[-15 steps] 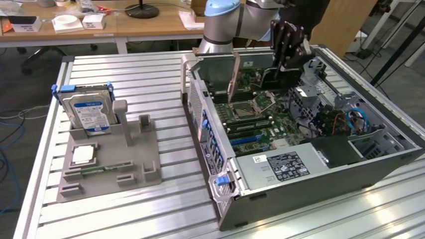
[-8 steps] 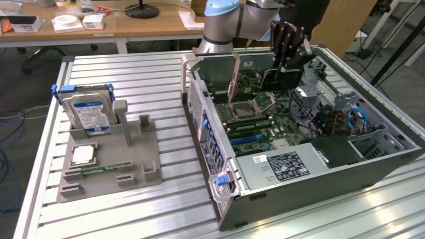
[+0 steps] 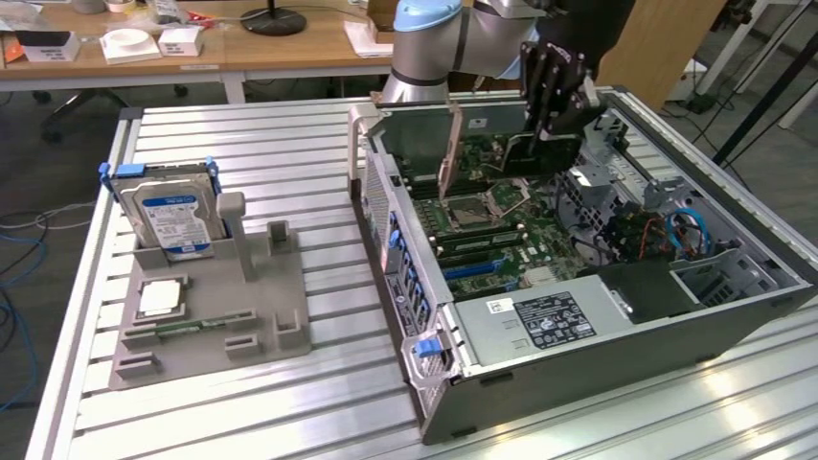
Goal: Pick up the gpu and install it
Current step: 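Insert the gpu into the slot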
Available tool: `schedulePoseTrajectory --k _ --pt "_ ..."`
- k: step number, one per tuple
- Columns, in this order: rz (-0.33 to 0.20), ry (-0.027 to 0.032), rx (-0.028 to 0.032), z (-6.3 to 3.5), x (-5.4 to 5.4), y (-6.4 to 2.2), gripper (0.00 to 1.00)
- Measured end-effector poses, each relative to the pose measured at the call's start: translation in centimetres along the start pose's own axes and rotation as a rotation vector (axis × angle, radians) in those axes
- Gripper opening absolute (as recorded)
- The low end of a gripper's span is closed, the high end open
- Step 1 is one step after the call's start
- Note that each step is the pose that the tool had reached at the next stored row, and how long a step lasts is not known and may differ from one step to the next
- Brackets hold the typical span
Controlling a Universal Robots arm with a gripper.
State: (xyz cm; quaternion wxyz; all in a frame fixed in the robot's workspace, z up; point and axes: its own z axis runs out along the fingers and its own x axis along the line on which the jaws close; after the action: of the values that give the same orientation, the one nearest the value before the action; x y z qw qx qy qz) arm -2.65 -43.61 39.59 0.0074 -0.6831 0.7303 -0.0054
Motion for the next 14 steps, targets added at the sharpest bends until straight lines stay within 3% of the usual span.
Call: schedulePoseTrajectory --k 14 --pt "0.0 0.0 0.0 1.08 0.0 0.02 0.26"
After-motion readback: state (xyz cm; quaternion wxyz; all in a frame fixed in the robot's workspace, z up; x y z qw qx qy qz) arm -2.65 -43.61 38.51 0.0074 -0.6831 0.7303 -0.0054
